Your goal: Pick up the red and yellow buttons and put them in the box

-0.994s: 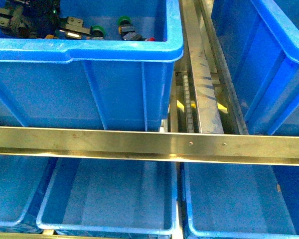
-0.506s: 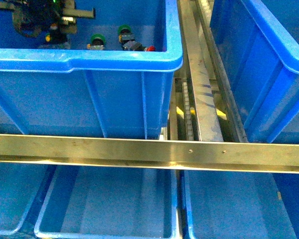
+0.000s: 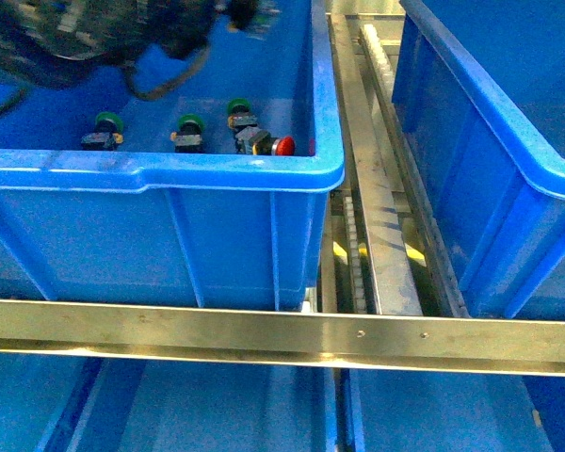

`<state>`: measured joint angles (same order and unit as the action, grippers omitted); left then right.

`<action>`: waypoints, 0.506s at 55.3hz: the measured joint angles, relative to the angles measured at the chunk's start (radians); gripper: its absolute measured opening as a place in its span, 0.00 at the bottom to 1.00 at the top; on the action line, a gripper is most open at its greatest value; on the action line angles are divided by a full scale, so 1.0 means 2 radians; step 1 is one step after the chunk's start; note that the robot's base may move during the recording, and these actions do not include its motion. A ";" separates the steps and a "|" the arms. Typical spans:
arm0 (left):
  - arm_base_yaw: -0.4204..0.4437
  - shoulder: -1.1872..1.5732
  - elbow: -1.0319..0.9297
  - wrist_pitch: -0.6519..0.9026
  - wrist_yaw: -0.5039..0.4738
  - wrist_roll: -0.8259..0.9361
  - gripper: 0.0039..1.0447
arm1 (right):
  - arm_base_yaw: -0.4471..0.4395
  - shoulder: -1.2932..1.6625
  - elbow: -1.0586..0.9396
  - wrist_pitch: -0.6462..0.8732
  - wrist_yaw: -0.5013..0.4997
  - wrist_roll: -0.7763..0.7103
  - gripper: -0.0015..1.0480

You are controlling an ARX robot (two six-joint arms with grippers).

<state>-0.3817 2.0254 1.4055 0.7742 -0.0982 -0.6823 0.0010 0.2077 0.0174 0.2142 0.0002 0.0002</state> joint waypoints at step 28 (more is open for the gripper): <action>-0.135 0.136 0.254 -0.006 0.161 -0.118 0.30 | 0.000 0.000 0.000 0.000 0.000 0.000 0.94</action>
<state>-0.6518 2.2974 1.9137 0.7612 0.2241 -0.9188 0.0010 0.2077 0.0174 0.2142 0.0006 0.0002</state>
